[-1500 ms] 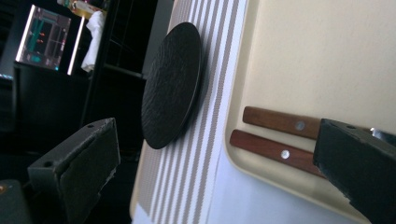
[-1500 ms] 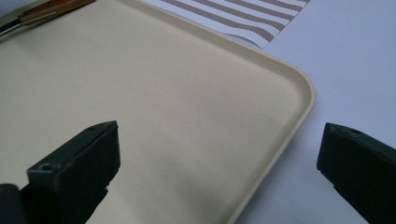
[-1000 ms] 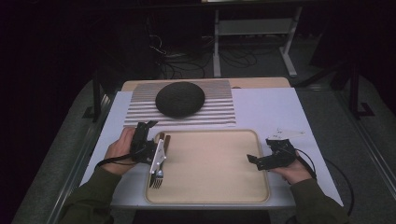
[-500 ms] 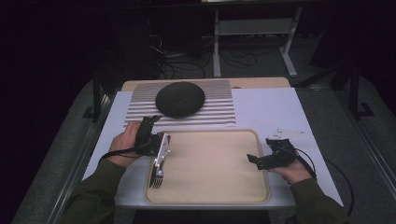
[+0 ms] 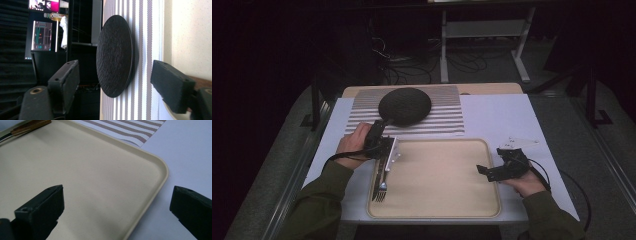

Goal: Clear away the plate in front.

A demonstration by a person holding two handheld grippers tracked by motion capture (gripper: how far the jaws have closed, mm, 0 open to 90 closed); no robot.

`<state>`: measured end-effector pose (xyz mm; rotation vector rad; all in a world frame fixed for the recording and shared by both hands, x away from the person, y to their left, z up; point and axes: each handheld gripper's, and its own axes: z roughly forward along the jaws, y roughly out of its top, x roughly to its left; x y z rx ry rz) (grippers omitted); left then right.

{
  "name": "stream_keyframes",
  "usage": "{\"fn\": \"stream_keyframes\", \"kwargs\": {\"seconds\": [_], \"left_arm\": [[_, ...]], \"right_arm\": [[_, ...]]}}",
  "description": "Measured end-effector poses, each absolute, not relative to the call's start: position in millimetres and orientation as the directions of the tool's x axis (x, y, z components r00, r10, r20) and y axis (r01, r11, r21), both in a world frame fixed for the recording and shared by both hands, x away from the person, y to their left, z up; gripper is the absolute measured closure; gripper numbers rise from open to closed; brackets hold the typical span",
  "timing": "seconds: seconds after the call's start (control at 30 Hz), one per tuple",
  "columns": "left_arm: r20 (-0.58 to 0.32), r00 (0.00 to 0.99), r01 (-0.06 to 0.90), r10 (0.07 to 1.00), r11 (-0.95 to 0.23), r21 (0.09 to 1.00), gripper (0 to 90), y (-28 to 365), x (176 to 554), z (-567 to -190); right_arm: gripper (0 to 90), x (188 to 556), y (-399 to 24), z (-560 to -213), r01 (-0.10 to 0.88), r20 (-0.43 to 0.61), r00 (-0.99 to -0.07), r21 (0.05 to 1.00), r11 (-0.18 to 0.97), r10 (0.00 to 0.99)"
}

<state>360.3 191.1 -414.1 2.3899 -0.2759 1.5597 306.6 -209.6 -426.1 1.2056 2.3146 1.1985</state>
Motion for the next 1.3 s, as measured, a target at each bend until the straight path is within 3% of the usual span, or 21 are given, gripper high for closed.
{"fn": "stream_keyframes", "kwargs": {"seconds": [0.7, 0.9, 1.3], "left_arm": [[0.883, 0.468, -0.275, -0.029, -0.955, 0.114, 61.4, 187.6, 396.8, -433.4], [0.870, 0.491, -0.269, -0.044, -0.957, 0.104, 67.9, 185.2, 406.1, -440.2], [0.866, 0.494, -0.260, -0.080, -0.964, 0.060, 70.9, 179.5, 420.9, -450.4]], "right_arm": [[0.0, 306.9, -210.4, -426.0, 0.550, 0.129, -0.618, 0.775, 0.310, 0.775], [0.0, 307.0, -210.6, -426.1, 0.550, 0.130, -0.617, 0.776, 0.308, 0.776], [0.0, 307.0, -211.0, -425.9, 0.553, 0.134, -0.615, 0.776, 0.303, 0.777]]}}
